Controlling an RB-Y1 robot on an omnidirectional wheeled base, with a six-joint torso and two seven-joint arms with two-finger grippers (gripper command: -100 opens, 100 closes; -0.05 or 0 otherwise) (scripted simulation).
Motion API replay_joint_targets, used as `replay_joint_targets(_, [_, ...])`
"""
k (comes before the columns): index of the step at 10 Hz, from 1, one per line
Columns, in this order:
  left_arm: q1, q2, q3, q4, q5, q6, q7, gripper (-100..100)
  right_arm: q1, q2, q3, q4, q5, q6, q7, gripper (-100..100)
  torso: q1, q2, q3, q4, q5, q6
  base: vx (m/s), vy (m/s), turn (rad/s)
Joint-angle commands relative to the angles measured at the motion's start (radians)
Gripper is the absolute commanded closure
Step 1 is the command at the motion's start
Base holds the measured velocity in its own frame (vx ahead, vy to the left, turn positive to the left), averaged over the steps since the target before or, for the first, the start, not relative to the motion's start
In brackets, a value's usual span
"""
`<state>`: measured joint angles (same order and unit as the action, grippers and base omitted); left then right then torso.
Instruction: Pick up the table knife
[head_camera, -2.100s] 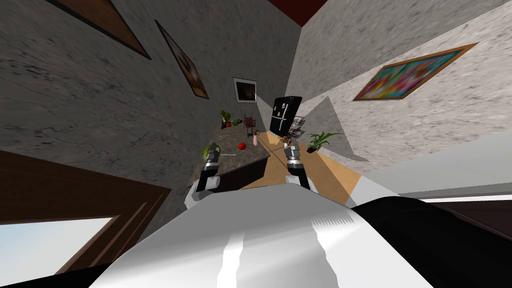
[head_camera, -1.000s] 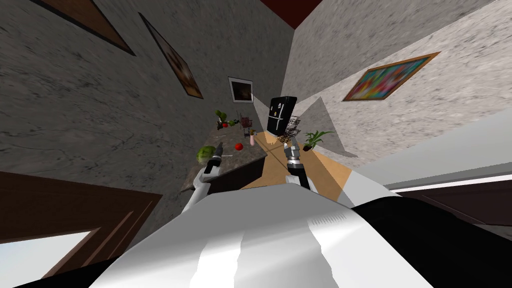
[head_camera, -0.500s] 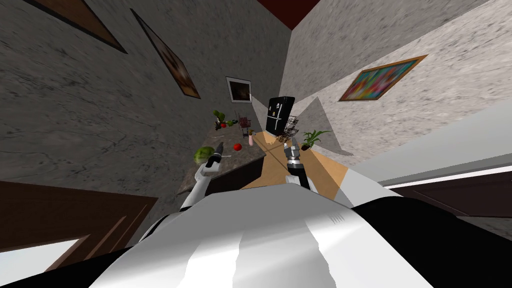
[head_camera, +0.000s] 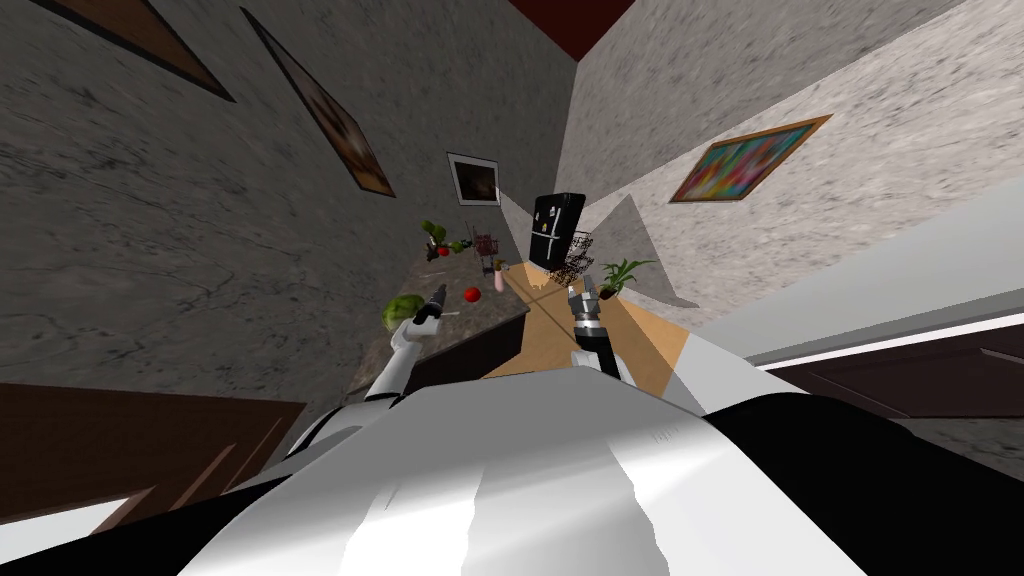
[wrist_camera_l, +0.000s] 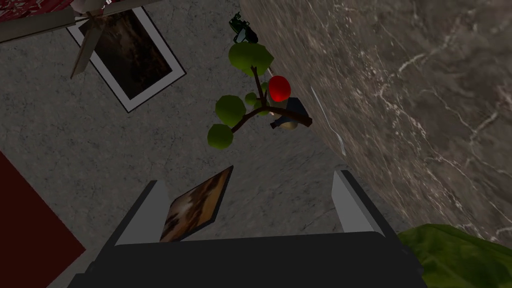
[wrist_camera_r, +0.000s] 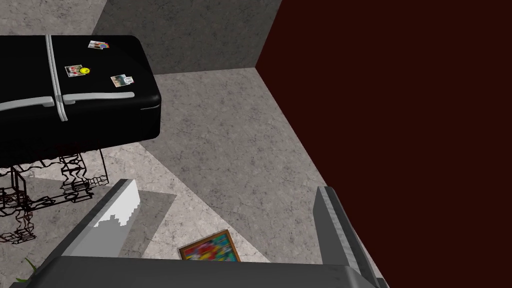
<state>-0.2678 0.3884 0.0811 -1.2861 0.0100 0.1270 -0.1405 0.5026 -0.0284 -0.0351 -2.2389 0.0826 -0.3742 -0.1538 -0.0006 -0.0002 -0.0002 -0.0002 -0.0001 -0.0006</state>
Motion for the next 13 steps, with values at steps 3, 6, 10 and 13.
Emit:
replay_joint_targets(3, [-0.072, 0.020, 0.000, 0.096, -0.004, 0.084, -0.007, -100, 0.000, 0.000, 0.000, 0.000, 0.000, 0.000, 0.000, 0, 0.000, 0.000, 0.000, 0.000, 0.000, 0.000, 0.002, -0.008, -0.040])
replay_joint_targets(6, [-0.131, 0.040, -0.001, 0.189, -0.006, 0.151, -0.011, -100, 0.000, 0.000, 0.000, 0.000, 0.000, 0.000, 0.000, 0, 0.000, 0.000, 0.000, 0.000, 0.000, 0.000, 0.004, -0.011, -0.037])
replay_joint_targets(10, [-0.231, 0.080, -0.004, 0.296, -0.009, 0.266, -0.017, -100, 0.000, 0.000, 0.000, 0.000, 0.000, 0.000, 0.000, 0, 0.000, 0.000, 0.000, 0.000, 0.000, 0.000, 0.003, -0.008, -0.049])
replay_joint_targets(13, [-0.291, 0.099, -0.006, 0.376, -0.010, 0.333, -0.020, -100, 0.000, 0.000, 0.000, 0.000, 0.000, 0.000, 0.000, 0, 0.000, 0.000, 0.000, 0.000, 0.000, 0.000, 0.004, -0.007, -0.044])
